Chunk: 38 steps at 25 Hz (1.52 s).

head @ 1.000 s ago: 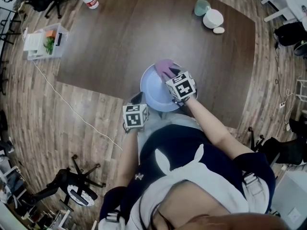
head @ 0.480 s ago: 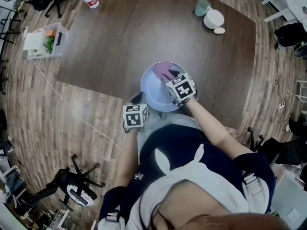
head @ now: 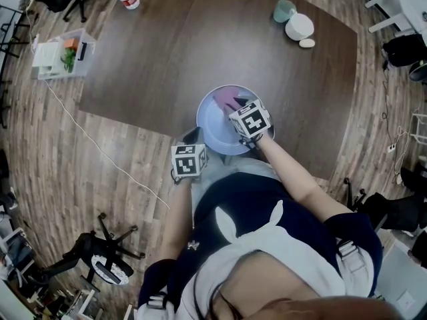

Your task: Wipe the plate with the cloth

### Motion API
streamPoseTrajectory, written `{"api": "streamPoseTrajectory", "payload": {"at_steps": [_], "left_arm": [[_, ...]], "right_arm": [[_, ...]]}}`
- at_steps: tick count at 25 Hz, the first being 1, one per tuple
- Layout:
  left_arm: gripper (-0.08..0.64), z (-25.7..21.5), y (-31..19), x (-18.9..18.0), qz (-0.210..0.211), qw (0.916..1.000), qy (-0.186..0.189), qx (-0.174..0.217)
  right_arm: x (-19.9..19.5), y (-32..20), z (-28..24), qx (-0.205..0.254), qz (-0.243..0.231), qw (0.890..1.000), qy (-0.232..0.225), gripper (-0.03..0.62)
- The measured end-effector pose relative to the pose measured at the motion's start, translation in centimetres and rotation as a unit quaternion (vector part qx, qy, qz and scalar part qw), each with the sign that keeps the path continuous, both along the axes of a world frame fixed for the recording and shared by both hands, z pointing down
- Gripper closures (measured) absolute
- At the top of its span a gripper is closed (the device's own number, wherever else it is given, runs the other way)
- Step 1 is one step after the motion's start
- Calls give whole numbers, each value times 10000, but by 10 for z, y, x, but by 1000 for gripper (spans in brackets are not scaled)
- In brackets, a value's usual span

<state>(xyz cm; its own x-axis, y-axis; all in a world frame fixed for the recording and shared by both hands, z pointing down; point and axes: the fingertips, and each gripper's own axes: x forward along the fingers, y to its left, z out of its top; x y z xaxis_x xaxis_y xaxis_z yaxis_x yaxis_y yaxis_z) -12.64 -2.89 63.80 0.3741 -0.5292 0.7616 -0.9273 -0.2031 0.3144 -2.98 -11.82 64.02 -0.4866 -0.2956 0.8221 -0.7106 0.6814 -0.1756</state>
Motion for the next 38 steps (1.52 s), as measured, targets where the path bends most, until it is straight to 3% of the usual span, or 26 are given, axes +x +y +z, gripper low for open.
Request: {"api": "streamPoseTrajectory", "payload": {"at_steps": [38], "left_arm": [[554,1,-1,1,-45,10000,-29,-1]], "right_arm": [[-47,32,-2,-83,-833,9964,-163,471]]}}
